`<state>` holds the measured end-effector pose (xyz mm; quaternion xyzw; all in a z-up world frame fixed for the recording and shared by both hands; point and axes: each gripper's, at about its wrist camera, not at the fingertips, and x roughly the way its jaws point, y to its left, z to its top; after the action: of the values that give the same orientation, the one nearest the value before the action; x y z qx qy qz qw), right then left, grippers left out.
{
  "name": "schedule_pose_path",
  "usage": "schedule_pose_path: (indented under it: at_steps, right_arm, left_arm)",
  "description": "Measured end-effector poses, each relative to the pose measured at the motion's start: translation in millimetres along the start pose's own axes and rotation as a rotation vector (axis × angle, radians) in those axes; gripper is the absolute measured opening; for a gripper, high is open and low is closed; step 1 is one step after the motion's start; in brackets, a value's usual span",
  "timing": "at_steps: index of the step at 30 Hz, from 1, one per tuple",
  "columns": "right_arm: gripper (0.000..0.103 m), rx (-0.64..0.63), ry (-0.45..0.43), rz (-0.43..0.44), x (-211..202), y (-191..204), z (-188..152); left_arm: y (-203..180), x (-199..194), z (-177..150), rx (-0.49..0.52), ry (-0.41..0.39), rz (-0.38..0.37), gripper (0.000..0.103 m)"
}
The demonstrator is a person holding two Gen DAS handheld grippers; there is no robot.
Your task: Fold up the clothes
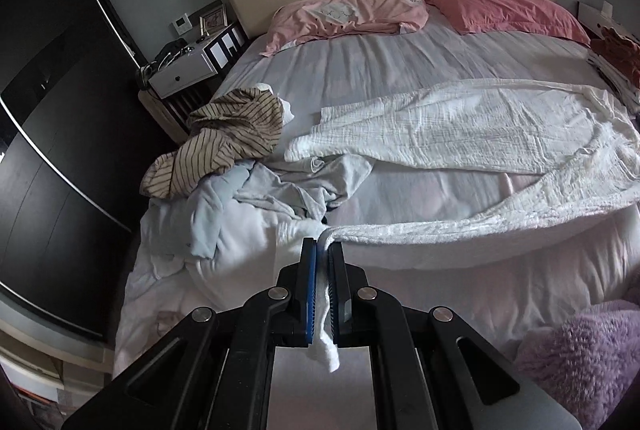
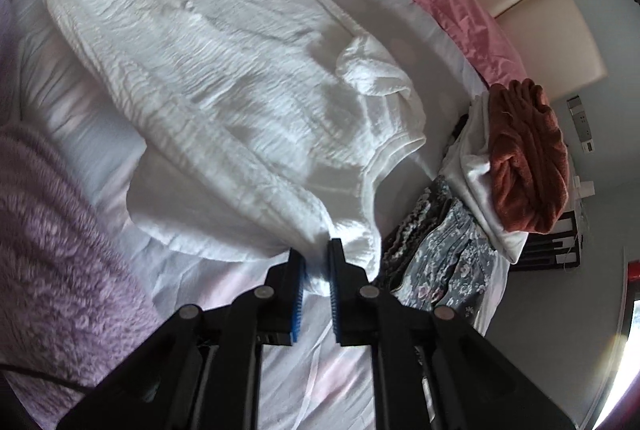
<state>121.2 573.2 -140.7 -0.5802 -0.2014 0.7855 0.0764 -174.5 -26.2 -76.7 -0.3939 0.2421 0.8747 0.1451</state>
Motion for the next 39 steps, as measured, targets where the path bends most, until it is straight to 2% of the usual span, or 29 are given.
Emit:
schedule_pose_path:
  at_steps: [5, 11, 20, 25, 30, 37, 39]
  right_arm:
    - [0.01, 0.128, -0.04, -0.002, 10, -31, 35]
    - [0.01, 0.214, -0.043, -0.002, 40, -63, 83]
    - [0.01, 0.236, 0.041, 0.019, 115, -107, 158]
    - [0.01, 0.239, 0.098, 0.025, 165, -119, 180]
    - [0.01, 0.235, 0.155, 0.036, 206, -123, 186]
    - [0.012, 0.284, 0.148, 0.045, 230, -129, 190]
    - [0.013, 0.325, 0.159, 0.063, 237, -131, 191]
  left_arm:
    - [-3, 40, 54, 0.045, 0.037, 0.06, 0.006]
    - [-9, 93, 118, 0.084, 0.069, 0.117, 0.006]
    - [-41, 205, 193, 0.177, 0.158, 0.155, 0.006]
    - [-60, 268, 216, 0.204, 0.194, 0.166, 0.006]
    - [-79, 321, 227, 0.226, 0.219, 0.164, 0.006]
    - [-86, 364, 224, 0.183, 0.241, 0.157, 0.006]
    - [-85, 372, 220, 0.16, 0.252, 0.149, 0.009]
